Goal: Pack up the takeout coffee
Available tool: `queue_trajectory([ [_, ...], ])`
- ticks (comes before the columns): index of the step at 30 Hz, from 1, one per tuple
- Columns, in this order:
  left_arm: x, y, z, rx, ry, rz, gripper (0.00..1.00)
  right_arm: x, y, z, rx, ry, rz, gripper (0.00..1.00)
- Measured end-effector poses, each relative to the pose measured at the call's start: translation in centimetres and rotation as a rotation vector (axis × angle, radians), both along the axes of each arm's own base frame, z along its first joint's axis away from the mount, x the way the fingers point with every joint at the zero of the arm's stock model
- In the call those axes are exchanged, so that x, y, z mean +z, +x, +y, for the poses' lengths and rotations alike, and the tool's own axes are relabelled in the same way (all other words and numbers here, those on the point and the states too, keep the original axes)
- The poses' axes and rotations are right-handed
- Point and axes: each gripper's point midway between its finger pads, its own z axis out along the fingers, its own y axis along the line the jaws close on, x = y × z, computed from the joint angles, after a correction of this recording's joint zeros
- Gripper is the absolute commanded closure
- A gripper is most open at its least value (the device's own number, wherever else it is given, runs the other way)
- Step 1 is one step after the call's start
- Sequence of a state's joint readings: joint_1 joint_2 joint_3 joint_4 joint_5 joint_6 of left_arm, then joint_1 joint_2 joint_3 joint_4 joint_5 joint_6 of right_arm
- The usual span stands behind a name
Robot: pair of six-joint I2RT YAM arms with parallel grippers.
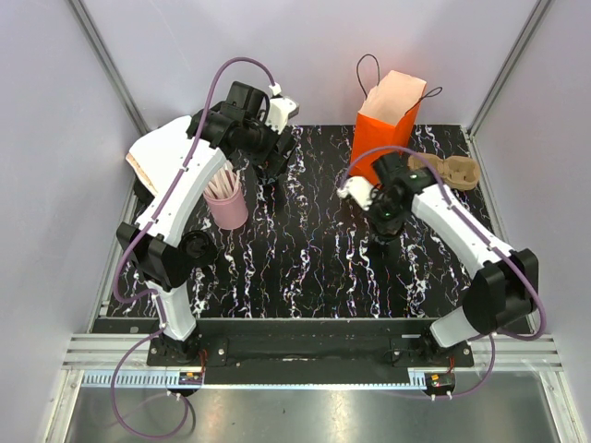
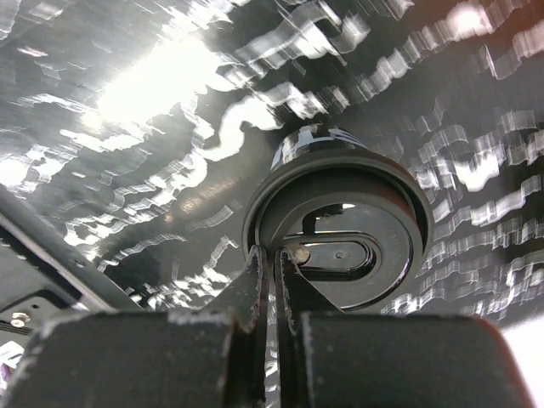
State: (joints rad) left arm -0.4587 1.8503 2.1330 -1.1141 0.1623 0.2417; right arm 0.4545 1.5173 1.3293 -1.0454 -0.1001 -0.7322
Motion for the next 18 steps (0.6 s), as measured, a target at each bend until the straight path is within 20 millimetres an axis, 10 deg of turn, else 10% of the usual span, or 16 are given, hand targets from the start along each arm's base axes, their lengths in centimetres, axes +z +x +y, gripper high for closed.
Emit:
queue_trajectory([
  [7,0.0,-0.2,-0.2,-0.005,-0.011,0.009,0.01,0.0,1.2,-7.6,-0.209,-0.009,-0.011,1.0],
  [18,-0.6,-0.5,-0.3,-0.011,-0.005,0.025,0.01,-2.1,2.5,-13.4,-0.331,0.007,0.04,1.0],
])
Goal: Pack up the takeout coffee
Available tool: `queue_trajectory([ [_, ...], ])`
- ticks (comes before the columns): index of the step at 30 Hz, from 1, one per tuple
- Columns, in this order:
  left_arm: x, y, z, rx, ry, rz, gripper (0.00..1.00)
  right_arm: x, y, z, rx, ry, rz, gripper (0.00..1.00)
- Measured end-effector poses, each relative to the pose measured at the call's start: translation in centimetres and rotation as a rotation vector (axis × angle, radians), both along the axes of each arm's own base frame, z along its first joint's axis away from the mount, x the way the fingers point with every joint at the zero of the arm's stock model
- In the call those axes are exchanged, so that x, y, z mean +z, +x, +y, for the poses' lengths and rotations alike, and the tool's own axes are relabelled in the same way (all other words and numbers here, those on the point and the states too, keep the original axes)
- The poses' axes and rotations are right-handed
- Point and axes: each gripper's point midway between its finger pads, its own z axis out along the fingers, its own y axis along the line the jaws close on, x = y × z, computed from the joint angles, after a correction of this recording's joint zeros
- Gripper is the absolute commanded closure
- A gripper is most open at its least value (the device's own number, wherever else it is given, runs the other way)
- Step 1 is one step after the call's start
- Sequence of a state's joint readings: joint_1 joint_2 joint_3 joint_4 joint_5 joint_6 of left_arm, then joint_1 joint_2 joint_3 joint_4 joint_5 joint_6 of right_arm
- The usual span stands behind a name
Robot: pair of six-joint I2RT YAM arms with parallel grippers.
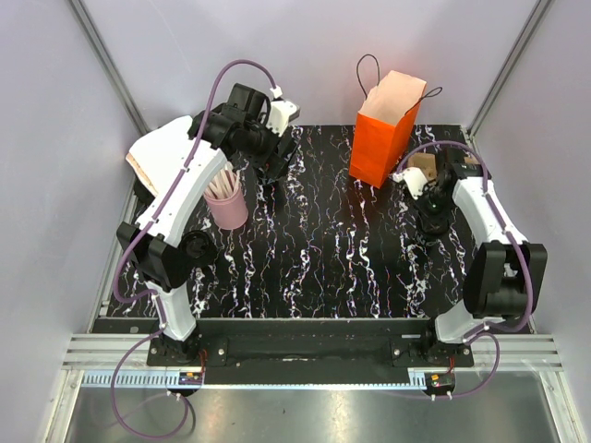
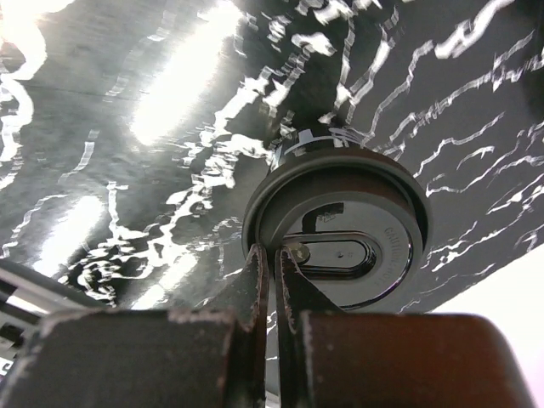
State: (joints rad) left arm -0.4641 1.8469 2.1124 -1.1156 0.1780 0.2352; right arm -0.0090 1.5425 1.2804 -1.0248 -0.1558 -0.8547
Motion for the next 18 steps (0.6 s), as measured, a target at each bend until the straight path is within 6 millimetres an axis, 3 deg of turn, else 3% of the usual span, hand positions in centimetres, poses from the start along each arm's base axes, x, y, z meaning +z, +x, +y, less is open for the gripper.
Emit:
queue_trajectory([
  [2,-0.1,-0.1,0.0,-0.002,0.001,0.002,0.01,-1.0,0.3,-1.1,-0.031,0.012,0.024,1.0],
  [9,-0.4,-0.3,-0.1,-0.005,0.007,0.012,0.01,-0.8,1.9,-4.2,-0.106,0.062,-0.016,1.0],
  [15,-0.5,-0.4,-0.2,-0.008,0.007,0.014,0.01,-0.8,2.4,-5.4,-0.122,0.078,-0.028,1.0],
  [18,-0.5,-0.4,-0.3,-0.009,0.007,0.014,0.01,-0.8,2.7,-5.5,-0.121,0.092,-0.029,0.95],
])
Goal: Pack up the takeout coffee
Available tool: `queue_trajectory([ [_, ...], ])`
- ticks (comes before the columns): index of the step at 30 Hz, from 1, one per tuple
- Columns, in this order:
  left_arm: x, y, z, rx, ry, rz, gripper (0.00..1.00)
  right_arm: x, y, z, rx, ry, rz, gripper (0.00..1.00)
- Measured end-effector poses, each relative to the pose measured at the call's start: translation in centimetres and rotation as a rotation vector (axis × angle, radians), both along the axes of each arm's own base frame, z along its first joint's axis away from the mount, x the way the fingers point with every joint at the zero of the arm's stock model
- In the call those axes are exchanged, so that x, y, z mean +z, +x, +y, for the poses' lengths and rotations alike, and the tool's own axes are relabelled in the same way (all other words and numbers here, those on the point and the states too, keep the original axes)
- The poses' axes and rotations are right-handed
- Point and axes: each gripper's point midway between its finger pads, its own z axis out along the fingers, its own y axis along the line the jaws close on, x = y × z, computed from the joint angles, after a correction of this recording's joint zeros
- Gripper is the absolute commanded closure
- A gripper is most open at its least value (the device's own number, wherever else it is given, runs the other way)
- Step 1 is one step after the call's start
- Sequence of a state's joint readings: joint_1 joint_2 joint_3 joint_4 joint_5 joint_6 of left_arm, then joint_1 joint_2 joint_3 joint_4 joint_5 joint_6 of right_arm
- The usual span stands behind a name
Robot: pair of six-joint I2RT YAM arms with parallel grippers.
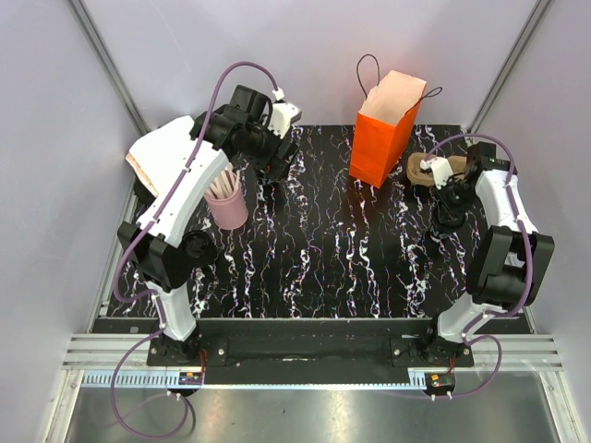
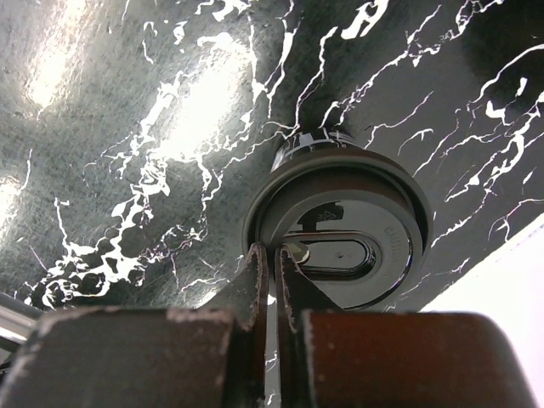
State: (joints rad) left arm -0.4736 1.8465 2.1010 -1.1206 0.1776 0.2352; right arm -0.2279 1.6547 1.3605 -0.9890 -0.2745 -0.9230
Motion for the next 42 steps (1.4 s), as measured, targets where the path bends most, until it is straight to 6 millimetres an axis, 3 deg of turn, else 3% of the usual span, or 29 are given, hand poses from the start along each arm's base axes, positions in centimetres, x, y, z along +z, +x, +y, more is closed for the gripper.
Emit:
queue_trajectory([
  [8,0.0,-0.1,-0.2,-0.005,0.0,0.0,0.01,0.0,0.4,-0.7,-0.01,0.019,-0.005,0.77],
  [16,0.0,-0.2,-0.3,-0.008,0.0,0.0,0.01,0.0,0.3,-0.7,-0.003,0.023,0.007,0.71],
  [32,0.0,-0.5,-0.6,-0.017,0.002,0.003,0.01,2.2,1.6,-1.5,-0.03,0.02,-0.061,0.51],
  [37,-0.1,-0.5,-0.6,-0.017,0.002,0.004,0.01,5.9,2.0,-0.8,-0.068,0.051,-0.185,0.45],
  [38,-0.1,-0.5,-0.6,-0.017,0.002,0.004,0.01,7.5,2.0,-0.5,-0.076,0.06,-0.234,0.38],
  [42,0.0,-0.5,-0.6,-0.015,0.001,0.004,0.01,13.1,1.8,0.8,-0.086,0.097,-0.399,0.28],
])
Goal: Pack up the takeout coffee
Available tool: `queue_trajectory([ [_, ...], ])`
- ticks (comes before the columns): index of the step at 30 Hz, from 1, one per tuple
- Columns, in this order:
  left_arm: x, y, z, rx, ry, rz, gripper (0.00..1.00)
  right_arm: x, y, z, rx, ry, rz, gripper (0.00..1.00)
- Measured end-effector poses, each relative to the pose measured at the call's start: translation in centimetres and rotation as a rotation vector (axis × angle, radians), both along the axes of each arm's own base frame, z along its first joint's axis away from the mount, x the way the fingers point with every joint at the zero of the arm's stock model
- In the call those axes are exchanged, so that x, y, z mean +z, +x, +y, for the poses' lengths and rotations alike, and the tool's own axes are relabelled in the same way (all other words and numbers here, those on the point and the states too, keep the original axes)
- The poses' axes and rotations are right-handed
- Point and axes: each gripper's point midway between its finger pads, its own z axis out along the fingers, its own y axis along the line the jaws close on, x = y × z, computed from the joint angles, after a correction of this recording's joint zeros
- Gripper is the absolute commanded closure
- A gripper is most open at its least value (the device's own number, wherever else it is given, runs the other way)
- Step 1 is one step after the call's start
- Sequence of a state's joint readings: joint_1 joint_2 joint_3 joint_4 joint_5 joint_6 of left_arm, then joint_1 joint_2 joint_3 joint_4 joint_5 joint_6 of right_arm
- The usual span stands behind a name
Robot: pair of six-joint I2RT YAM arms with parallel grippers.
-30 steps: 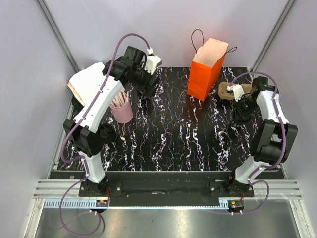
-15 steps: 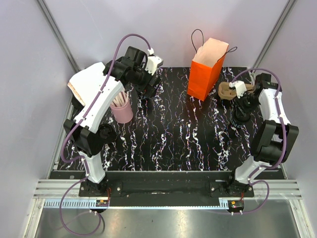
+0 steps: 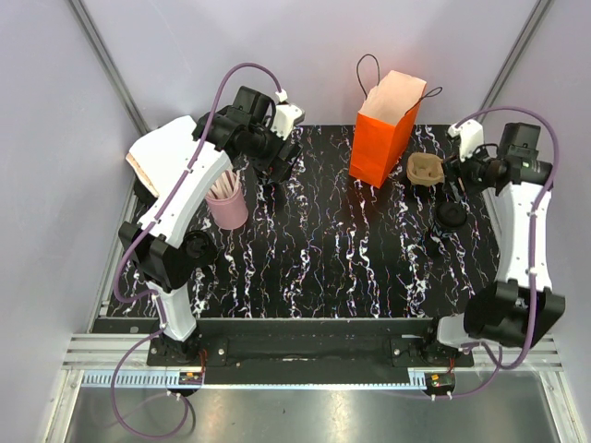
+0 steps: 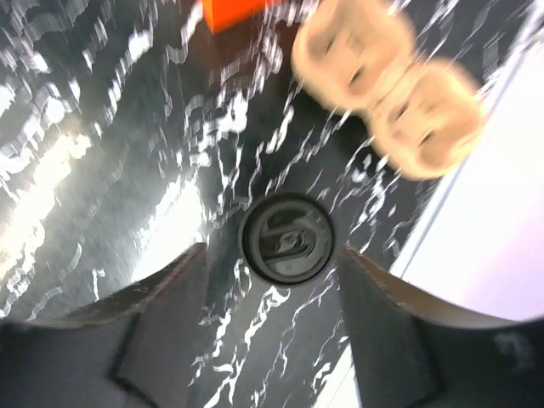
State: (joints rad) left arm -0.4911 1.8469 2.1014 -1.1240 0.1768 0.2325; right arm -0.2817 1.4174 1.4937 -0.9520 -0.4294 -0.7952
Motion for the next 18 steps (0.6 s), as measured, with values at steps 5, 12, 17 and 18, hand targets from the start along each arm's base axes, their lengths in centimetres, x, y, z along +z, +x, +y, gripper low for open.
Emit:
queue_trajectory([
  [5,0.0,0.2,0.2,0.015,0.006,-0.007,0.01,5.1,-0.6,1.5,0.007,0.048,-0.143,0.16],
  [12,1.5,1.3,0.9,0.055,0.002,-0.097,0.01,7.9,-1.3,3.1,-0.007,0.145,-0.204,0.0],
  [17,4.5,1.8,2.2,0.106,-0.066,-0.197,0.01,11.0,-1.3,3.8,-0.017,0.19,-0.281,0.0],
  [18,5.3,2.0,2.6,0.124,-0.084,-0.22,0.01,11.6,-1.3,4.0,0.007,0.183,-0.298,0.0],
])
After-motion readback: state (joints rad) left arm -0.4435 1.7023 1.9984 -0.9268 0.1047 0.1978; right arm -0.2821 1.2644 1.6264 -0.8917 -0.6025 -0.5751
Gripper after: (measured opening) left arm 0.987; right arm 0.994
